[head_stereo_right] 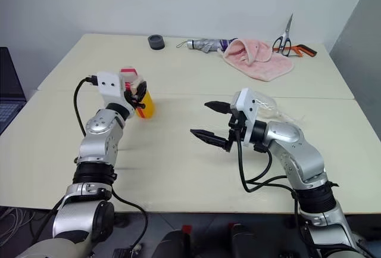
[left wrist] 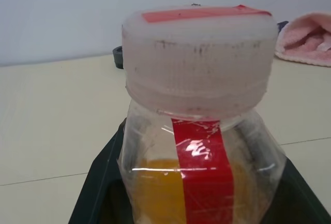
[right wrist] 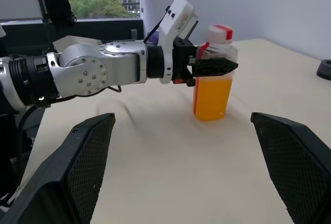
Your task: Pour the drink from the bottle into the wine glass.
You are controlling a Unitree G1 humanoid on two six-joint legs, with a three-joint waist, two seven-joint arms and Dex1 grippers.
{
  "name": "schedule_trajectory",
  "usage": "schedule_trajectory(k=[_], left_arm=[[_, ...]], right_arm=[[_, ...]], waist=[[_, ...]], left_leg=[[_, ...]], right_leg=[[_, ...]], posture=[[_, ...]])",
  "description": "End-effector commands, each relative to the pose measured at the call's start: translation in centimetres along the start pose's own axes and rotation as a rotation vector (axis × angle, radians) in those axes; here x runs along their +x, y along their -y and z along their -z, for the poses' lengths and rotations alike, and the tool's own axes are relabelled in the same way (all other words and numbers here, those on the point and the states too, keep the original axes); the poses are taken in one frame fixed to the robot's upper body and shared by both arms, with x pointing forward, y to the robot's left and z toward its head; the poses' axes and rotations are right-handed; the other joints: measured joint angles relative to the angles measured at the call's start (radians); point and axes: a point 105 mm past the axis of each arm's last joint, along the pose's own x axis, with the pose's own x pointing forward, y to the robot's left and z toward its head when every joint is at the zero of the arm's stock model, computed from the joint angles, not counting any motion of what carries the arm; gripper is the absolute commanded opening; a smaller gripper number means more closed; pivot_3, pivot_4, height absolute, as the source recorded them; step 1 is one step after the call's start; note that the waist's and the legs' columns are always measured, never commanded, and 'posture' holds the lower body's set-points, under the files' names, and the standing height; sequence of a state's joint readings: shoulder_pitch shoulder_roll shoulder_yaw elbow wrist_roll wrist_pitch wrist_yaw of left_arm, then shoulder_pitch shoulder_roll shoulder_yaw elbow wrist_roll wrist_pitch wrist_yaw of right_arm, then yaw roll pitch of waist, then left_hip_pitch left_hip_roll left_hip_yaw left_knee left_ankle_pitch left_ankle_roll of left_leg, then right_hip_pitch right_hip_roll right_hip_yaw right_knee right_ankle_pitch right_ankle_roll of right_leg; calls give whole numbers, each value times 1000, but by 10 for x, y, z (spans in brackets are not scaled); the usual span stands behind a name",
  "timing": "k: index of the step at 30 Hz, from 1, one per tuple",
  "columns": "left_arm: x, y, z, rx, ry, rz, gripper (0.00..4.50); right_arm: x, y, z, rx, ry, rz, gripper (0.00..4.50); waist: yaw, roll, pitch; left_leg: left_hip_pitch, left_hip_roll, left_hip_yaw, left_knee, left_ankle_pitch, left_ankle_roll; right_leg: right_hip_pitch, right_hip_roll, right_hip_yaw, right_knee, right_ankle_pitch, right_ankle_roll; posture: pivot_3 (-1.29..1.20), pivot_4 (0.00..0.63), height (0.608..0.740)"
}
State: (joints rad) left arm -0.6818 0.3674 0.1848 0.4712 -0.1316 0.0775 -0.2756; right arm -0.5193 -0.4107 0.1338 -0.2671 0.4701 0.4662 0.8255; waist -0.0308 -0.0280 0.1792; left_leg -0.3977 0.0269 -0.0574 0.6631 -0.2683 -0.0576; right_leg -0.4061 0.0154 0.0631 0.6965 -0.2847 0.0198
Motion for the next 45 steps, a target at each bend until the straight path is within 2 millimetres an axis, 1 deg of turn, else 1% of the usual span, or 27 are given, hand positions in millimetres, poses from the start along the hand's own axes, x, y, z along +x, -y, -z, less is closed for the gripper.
schedule_trajectory(k=[1, 6, 10, 12, 14, 16, 19, 21, 23, 26, 28, 34, 39, 45], left_arm=[[-2, 4, -20, 14, 66, 34, 1849], [-8, 18, -22, -36, 72, 120, 1848], [-12, 35, -23, -65, 76, 216, 1842], [-13, 46, -23, -77, 73, 276, 1834], [-15, 52, -23, -80, 70, 314, 1832], [-17, 70, -22, -64, 65, 415, 1832], [-24, 100, -22, -33, 68, 589, 1830], [-31, 122, -21, -41, 63, 729, 1820], [-38, 139, -23, -55, 62, 853, 1815], [-47, 162, -29, -66, 75, 1027, 1807], [-50, 167, -30, -60, 79, 1077, 1805], [-63, 195, -37, -95, 101, 1280, 1803], [-70, 204, -38, -91, 104, 1376, 1803], [-72, 208, -34, -46, 98, 1419, 1803]], right_arm=[[-5, 4, -10, -54, 41, 39, 4500], [-14, 9, -9, -79, 43, 102, 4500], [-23, 16, -12, -118, 58, 186, 4500], [-29, 16, -14, -117, 60, 205, 4500], [-32, 15, -14, -110, 55, 207, 4500], [-43, 11, -10, -81, 10, 193, 4500], [-60, 10, -3, -70, -66, 248, 4500], [-69, 4, -3, -44, -71, 277, 4500], [-73, -3, -6, -25, -61, 298, 4500], [-68, -11, -10, 10, -58, 336, 4500], [-63, -13, -12, 24, -60, 344, 4500], [-49, -13, -23, 34, -38, 367, 4500], [-40, -16, -27, 37, -23, 346, 4500], [-30, -17, -22, 36, -35, 314, 4500]], waist=[[0, 0, 0], [1, 0, 0], [1, 0, 0], [1, 0, 0], [1, 0, 0], [3, 0, 0], [7, 0, 0], [9, 0, 0], [8, 0, 0], [6, 0, 0], [3, 0, 0], [-2, 0, 0], [-2, 0, 0], [-2, 0, 0]], left_leg=[[0, 0, 0, 0, 0, 0], [0, 0, 0, 0, 0, 0], [0, 0, 0, 0, 0, 0], [0, 0, 0, 0, 0, 0], [0, 0, 0, 0, 0, 0], [0, 0, 0, 0, 0, 0], [-1, 0, 0, 0, 0, 0], [-1, -1, 0, 0, 0, 0], [-1, -2, 0, 0, 0, 0], [0, -2, 0, 0, 0, 0], [0, -2, 0, 1, 0, 0], [0, -1, 1, 0, 0, 0], [0, -1, 1, 0, 0, 0], [0, -2, 1, 0, 0, 0]], right_leg=[[0, 0, 0, 0, 0, 0], [0, -1, 0, 0, 0, 0], [0, -1, 0, 0, 0, 0], [0, -1, 0, 0, 0, 0], [0, -1, 0, 0, 0, 0], [0, -1, 0, 0, 0, 0], [1, -1, 0, 0, 0, 0], [1, -1, 0, -1, 0, 0], [1, -1, 0, -1, 0, 0], [1, 0, 1, 0, 0, 0], [1, 1, 1, 0, 0, 0], [1, 3, 1, 0, 0, 0], [1, 3, 2, -1, 0, 0], [0, 3, 1, -1, 0, 0]], posture=[[0, 150, 740], [0, 150, 740], [0, 150, 740], [0, 150, 740], [0, 150, 740], [0, 150, 740], [0, 150, 740], [0, 150, 740], [0, 150, 740], [0, 150, 740], [0, 150, 740], [0, 150, 740], [0, 150, 740], [0, 150, 740]])
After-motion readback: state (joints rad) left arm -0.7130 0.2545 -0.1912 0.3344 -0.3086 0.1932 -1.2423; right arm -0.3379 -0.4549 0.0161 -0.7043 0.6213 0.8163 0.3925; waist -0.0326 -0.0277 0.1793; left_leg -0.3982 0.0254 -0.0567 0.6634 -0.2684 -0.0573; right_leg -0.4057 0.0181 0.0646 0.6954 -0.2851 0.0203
